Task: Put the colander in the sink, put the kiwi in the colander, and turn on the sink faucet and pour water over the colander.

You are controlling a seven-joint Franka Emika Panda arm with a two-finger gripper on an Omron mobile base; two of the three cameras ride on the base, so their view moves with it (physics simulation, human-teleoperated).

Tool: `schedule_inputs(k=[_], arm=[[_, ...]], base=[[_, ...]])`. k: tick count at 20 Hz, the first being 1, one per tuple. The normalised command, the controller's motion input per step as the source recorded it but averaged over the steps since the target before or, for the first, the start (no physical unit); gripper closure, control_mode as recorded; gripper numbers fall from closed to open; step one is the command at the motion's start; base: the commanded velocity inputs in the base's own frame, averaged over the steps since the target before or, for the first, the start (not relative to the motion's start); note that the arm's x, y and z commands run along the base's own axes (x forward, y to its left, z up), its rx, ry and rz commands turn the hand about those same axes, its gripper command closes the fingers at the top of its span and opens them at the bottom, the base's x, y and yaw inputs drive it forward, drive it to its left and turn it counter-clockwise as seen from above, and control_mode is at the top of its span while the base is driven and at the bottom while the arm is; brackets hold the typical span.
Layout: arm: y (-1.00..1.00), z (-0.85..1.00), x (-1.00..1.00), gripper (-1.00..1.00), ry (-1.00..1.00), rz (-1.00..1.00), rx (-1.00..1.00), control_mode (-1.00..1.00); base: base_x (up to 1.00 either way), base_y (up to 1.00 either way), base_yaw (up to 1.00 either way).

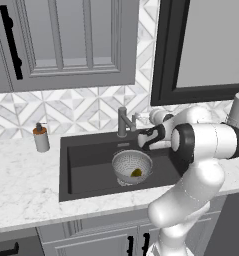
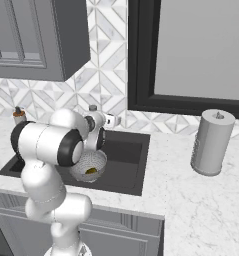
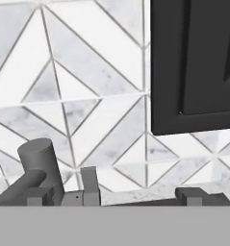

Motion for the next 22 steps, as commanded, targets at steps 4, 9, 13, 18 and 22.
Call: schedule_inputs(k=[4,9,13,18,22], arm=[[0.00,-0.14,0.35,-1.00,0.00,0.00,0.00,-1.00],[0.00,-0.24,0.24,-1.00,0.00,0.00,0.01,-1.00],[0.00,-0.25,0.22,-1.00,0.00,0.00,0.00,-1.00],[0.00,-0.30,0.15,-1.00,0.00,0.00,0.00,-1.00],[0.00,-0.22,0.17,-1.00,0.00,0.00,0.00,-1.00]], base=[[0.00,0.00,0.00],[0.00,0.00,0.00],[0.00,0.00,0.00],[0.00,0.00,0.00],[0.00,0.00,0.00]])
